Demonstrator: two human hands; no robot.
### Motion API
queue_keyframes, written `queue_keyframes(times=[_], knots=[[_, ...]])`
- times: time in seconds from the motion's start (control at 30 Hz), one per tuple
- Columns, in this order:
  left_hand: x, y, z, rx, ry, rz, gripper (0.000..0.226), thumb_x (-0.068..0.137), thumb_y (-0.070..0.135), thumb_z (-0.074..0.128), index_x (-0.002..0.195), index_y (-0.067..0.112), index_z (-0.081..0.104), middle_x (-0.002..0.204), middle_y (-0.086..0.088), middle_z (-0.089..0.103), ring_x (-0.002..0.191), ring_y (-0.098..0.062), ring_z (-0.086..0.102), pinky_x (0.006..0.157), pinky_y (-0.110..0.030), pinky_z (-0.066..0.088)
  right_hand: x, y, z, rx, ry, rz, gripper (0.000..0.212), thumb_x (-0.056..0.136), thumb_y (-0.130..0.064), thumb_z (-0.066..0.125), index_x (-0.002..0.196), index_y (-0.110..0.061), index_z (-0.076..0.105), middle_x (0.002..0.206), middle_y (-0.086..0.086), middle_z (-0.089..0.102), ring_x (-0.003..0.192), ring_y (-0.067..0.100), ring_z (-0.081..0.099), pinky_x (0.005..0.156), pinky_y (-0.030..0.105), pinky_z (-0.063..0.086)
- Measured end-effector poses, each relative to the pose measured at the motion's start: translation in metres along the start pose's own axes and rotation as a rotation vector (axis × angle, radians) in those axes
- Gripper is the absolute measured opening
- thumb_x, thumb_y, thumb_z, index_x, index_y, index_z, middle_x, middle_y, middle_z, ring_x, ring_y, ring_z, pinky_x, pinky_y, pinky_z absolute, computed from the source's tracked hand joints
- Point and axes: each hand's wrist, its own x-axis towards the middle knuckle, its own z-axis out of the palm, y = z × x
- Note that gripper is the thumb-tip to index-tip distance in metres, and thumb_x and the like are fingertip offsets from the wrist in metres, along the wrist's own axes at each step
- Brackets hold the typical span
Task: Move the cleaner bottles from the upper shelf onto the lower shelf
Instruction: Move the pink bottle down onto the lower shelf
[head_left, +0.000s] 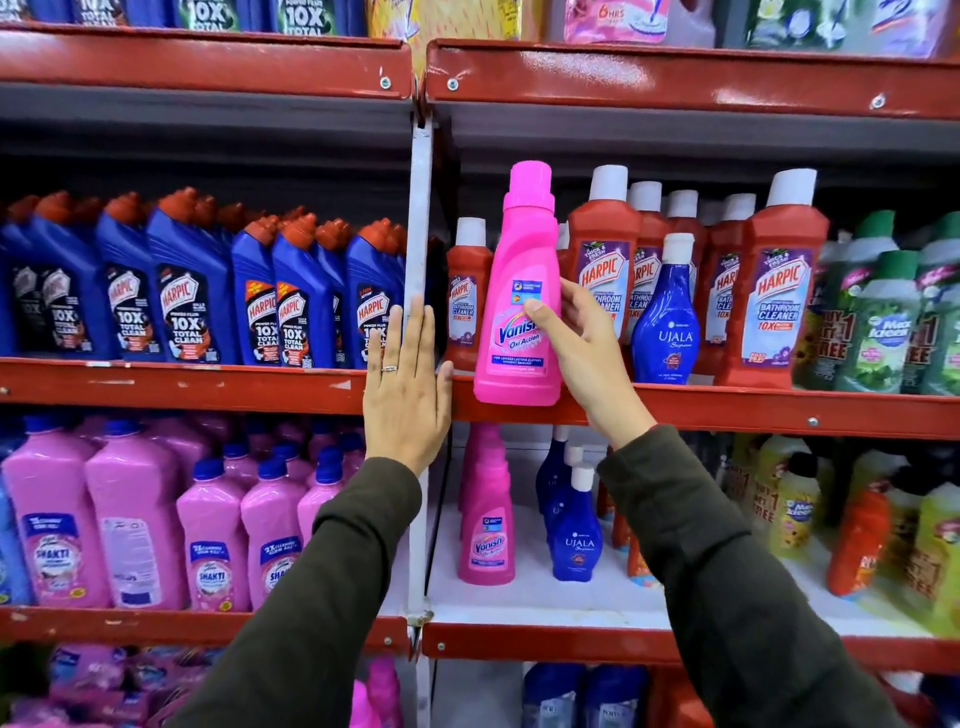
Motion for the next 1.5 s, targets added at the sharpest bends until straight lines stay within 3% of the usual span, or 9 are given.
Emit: queue_keyframes(times=[0.13, 0.27, 0.43, 0.63, 0.77, 0.93, 1.17, 1.5], knots=[[-0.008, 0.002, -0.007, -0.027, 0.019, 0.002, 0.061, 0.108, 0.033, 0.022, 0.164, 0.007, 0.015, 0.173, -0.009, 0.011, 0.161, -0.024, 0.005, 0.131, -0.044, 0.003, -0.031, 0.012, -0.001, 0.025, -0.004, 0.022, 0.044, 0.096, -0.014, 0.062, 0.138, -0.007, 0.05, 0.118, -0.001, 0.066, 0.095, -0.002, 0.069, 0.078, 0.017, 0.056], [-0.039, 0.007, -0.007, -0.053, 0.04, 0.03, 0.061, 0.108, 0.031, 0.026, 0.164, 0.008, 0.015, 0.173, -0.01, 0.01, 0.16, -0.024, 0.001, 0.131, -0.043, -0.002, -0.07, 0.039, -0.004, 0.047, -0.005, 0.066, 0.045, 0.095, -0.014, 0.065, 0.138, -0.011, 0.051, 0.123, 0.001, 0.067, 0.108, 0.007, 0.069, 0.088, 0.024, 0.058], [-0.096, 0.006, 0.01, -0.088, 0.002, -0.004, 0.062, 0.107, 0.029, 0.031, 0.163, 0.007, 0.017, 0.172, -0.012, 0.015, 0.16, -0.018, -0.008, 0.13, -0.04, -0.006, -0.115, 0.083, -0.009, -0.009, -0.034, 0.127, 0.046, 0.093, -0.01, 0.066, 0.136, -0.011, 0.051, 0.125, 0.002, 0.068, 0.112, 0.008, 0.068, 0.091, 0.024, 0.057], [-0.166, 0.006, 0.039, -0.099, -0.054, -0.036, 0.068, 0.104, 0.029, 0.033, 0.163, 0.008, 0.006, 0.172, 0.001, -0.016, 0.16, -0.017, -0.011, 0.131, -0.04, -0.005, -0.156, 0.147, -0.012, -0.042, -0.021, 0.239, 0.047, 0.092, -0.009, 0.068, 0.137, -0.012, 0.052, 0.127, 0.004, 0.068, 0.116, 0.014, 0.067, 0.094, 0.029, 0.057], [-0.206, 0.008, 0.057, -0.068, -0.151, -0.06, 0.072, 0.103, 0.029, 0.033, 0.163, 0.005, 0.001, 0.172, -0.013, 0.003, 0.16, -0.02, -0.01, 0.13, -0.043, 0.0, -0.168, 0.179, -0.009, -0.069, -0.041, 0.3, 0.049, 0.092, -0.014, 0.069, 0.137, -0.018, 0.051, 0.13, 0.001, 0.066, 0.119, 0.014, 0.065, 0.096, 0.031, 0.056], [-0.238, 0.012, 0.074, -0.065, -0.231, -0.09, 0.07, 0.104, 0.03, 0.029, 0.162, 0.002, 0.003, 0.171, -0.012, -0.017, 0.16, -0.022, -0.009, 0.13, -0.043, 0.002, -0.166, 0.206, -0.002, -0.108, -0.052, 0.348, 0.049, 0.092, -0.02, 0.07, 0.136, -0.021, 0.05, 0.132, 0.001, 0.065, 0.122, 0.015, 0.063, 0.098, 0.032, 0.056], [-0.25, 0.007, 0.087, -0.026, -0.211, -0.063, 0.074, 0.104, 0.029, 0.03, 0.162, 0.003, -0.007, 0.17, -0.016, -0.019, 0.16, -0.024, -0.012, 0.13, -0.041, -0.001, -0.165, 0.225, 0.001, -0.124, -0.06, 0.392, 0.052, 0.092, -0.019, 0.069, 0.139, -0.021, 0.047, 0.133, -0.001, 0.061, 0.12, 0.008, 0.061, 0.085, 0.014, 0.055], [-0.251, 0.006, 0.089, 0.02, -0.201, -0.049, 0.073, 0.104, 0.03, 0.029, 0.161, 0.001, -0.006, 0.17, -0.017, -0.019, 0.159, -0.025, -0.014, 0.13, -0.04, -0.007, -0.162, 0.235, 0.002, -0.099, -0.056, 0.412, 0.048, 0.092, -0.022, 0.069, 0.133, -0.031, 0.046, 0.127, -0.009, 0.059, 0.117, 0.006, 0.061, 0.087, 0.021, 0.058]])
